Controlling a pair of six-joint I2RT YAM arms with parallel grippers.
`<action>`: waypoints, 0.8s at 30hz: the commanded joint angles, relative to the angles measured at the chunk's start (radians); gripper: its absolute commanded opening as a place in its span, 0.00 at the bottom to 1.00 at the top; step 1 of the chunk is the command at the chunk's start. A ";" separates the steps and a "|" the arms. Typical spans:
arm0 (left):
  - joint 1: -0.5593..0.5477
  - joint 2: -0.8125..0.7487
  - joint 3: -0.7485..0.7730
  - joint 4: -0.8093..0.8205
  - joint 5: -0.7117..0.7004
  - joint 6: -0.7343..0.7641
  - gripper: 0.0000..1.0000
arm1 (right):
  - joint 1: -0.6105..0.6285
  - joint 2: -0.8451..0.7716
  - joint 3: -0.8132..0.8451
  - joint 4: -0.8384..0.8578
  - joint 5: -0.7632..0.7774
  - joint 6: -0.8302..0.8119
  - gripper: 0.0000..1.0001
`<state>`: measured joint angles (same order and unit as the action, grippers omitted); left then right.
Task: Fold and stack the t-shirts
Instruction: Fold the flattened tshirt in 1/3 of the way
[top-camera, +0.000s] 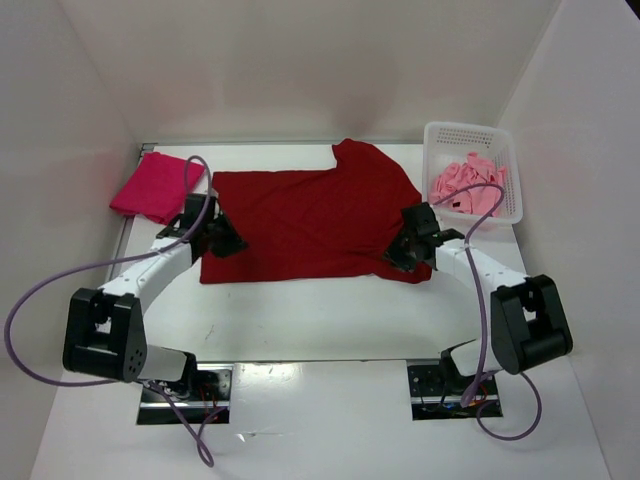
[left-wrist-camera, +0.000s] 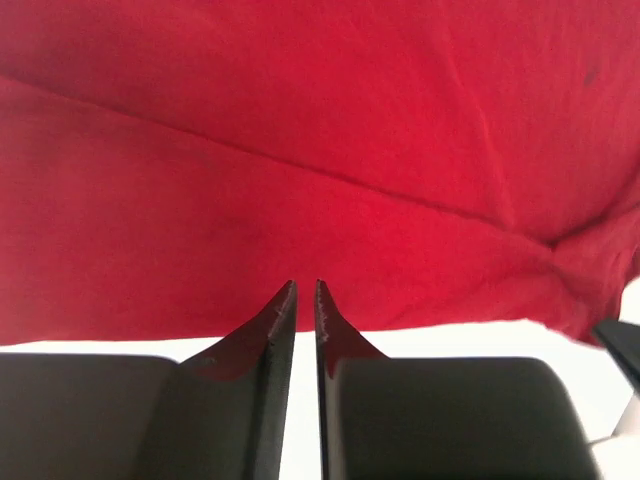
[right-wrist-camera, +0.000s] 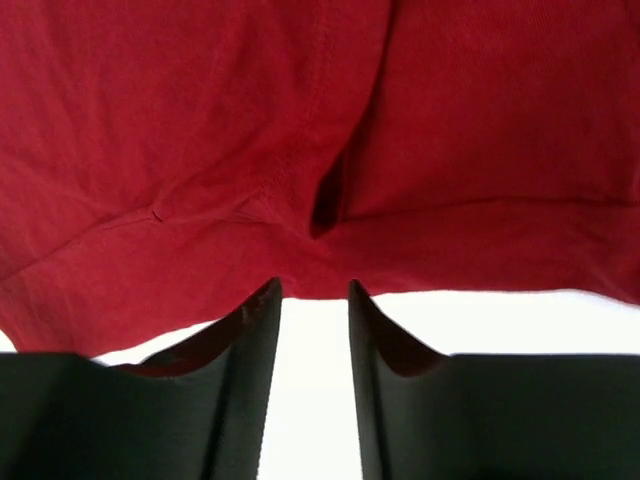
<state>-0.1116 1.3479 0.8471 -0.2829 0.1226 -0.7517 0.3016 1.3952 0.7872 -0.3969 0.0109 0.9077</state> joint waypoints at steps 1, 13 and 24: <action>-0.046 0.045 0.015 0.091 -0.023 -0.035 0.20 | 0.005 0.011 0.037 0.085 0.017 -0.041 0.40; -0.057 0.108 -0.094 0.156 -0.027 -0.075 0.24 | 0.005 0.148 0.080 0.128 0.035 -0.032 0.41; -0.011 0.083 -0.149 0.136 -0.072 -0.057 0.26 | 0.005 0.241 0.193 0.128 0.086 -0.021 0.17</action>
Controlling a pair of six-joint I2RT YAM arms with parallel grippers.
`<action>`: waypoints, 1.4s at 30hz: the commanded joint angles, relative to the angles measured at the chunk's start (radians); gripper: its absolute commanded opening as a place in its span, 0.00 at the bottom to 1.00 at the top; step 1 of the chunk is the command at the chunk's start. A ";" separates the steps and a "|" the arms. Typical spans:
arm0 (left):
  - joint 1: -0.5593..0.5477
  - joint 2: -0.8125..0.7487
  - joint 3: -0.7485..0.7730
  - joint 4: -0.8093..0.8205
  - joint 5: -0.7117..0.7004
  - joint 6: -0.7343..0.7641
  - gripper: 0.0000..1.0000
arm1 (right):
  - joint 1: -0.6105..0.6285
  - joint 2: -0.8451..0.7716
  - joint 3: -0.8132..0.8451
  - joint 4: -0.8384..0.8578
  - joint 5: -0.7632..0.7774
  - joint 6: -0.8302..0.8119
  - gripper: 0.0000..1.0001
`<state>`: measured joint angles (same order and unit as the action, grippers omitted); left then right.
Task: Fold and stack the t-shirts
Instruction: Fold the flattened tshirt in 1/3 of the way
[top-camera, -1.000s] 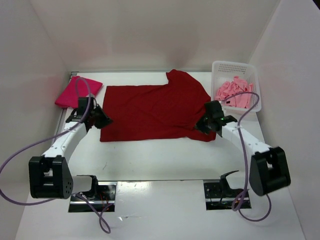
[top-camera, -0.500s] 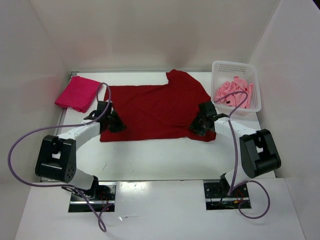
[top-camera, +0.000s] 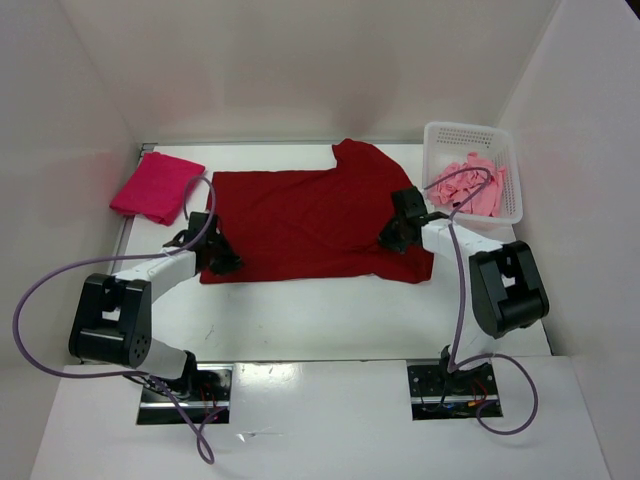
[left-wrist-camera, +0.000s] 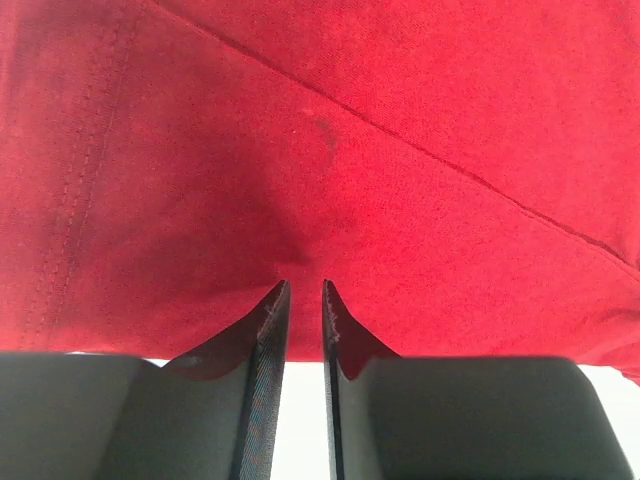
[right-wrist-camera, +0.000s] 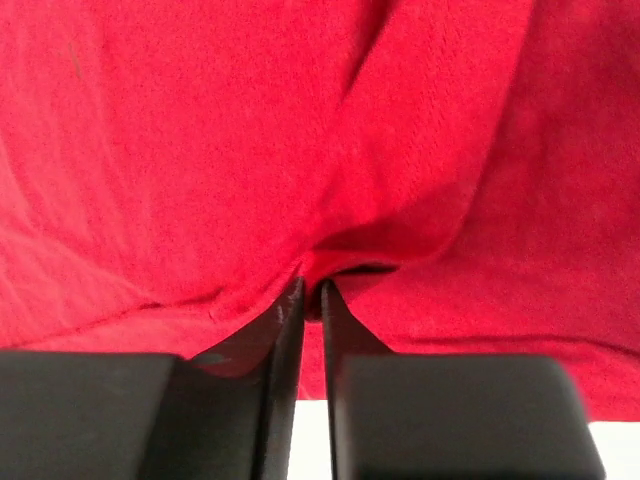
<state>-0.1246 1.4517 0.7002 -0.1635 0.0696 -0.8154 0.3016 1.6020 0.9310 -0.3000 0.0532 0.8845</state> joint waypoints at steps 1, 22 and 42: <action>0.002 -0.021 -0.002 0.016 -0.019 0.007 0.26 | 0.005 0.048 0.064 0.032 0.034 0.002 0.14; 0.011 -0.103 0.016 -0.031 -0.047 -0.002 0.26 | 0.076 0.437 0.549 -0.033 -0.018 -0.087 0.22; -0.027 0.021 0.033 0.048 0.065 -0.034 0.27 | 0.194 0.062 0.022 0.090 -0.044 0.011 0.04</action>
<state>-0.1478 1.4525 0.7315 -0.1802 0.0856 -0.8204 0.4400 1.6051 0.9802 -0.2619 0.0181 0.8780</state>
